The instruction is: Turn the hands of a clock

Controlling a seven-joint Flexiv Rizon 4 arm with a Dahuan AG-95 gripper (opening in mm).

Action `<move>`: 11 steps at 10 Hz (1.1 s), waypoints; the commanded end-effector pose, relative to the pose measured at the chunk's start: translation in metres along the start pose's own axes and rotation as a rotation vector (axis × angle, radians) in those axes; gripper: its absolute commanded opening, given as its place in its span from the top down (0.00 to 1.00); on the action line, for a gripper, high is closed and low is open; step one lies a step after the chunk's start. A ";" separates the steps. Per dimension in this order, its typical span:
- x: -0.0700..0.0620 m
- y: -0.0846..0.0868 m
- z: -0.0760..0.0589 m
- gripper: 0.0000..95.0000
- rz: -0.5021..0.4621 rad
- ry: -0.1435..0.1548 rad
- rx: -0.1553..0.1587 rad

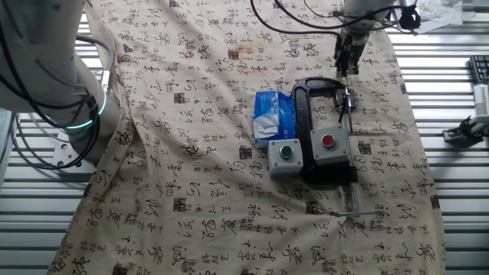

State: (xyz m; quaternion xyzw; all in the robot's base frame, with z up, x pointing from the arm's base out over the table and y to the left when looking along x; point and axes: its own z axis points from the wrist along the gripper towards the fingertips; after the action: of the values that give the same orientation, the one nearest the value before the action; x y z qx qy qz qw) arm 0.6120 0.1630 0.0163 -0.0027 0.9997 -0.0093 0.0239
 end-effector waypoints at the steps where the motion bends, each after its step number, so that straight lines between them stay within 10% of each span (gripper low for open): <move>1: 0.000 0.000 0.000 1.00 -0.011 0.007 -0.006; 11: -0.001 0.002 -0.001 1.00 -0.012 0.005 -0.011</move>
State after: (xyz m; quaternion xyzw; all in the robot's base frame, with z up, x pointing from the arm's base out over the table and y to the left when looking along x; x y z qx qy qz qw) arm 0.6134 0.1642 0.0176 -0.0085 0.9997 -0.0044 0.0217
